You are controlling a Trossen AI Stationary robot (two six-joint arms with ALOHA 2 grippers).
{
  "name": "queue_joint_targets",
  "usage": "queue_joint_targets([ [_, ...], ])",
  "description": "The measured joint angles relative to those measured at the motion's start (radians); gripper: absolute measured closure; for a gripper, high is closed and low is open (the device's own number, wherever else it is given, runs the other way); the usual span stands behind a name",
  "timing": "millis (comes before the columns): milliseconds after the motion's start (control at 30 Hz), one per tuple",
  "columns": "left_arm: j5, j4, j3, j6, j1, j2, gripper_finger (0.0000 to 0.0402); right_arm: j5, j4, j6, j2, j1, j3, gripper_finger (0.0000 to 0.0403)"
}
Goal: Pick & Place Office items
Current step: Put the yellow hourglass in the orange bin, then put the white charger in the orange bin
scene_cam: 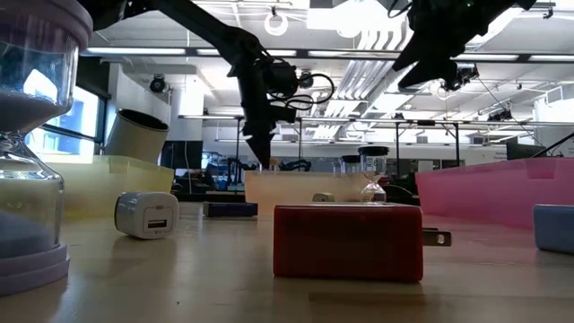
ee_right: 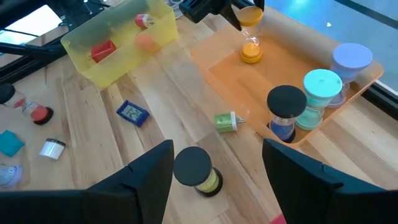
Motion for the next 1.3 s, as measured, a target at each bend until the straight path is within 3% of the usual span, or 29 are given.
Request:
queue_joint_targets([
  [167, -0.017, -0.004, 0.000, 0.011, -0.015, 0.000, 0.0151, 0.004, -0.004, 0.002, 0.000, 0.000, 0.000, 0.0168],
  [367, -0.166, 0.003, 0.000, 0.054, -0.036, 0.000, 0.0115, 0.004, -0.004, 0.004, 0.000, 0.000, 0.000, 0.0168],
  [433, -0.227, 0.008, 0.000, 0.039, -0.046, 0.000, 0.0112, 0.005, -0.004, 0.004, 0.000, 0.000, 0.000, 0.0168],
  [767, -0.335, -0.005, 0.000, 0.089, -0.083, -0.012, 0.0110, 0.004, -0.008, -0.003, 0.011, 0.000, 0.000, 0.0168],
  [1200, -0.395, -0.042, 0.000, 0.004, -0.125, -0.087, 0.0110, -0.027, -0.012, -0.007, 0.011, 0.000, 0.000, 0.0168],
  [1300, -0.349, -0.106, 0.000, -0.051, -0.136, -0.138, 0.0110, -0.045, -0.013, -0.007, 0.011, 0.000, 0.000, 0.0168],
])
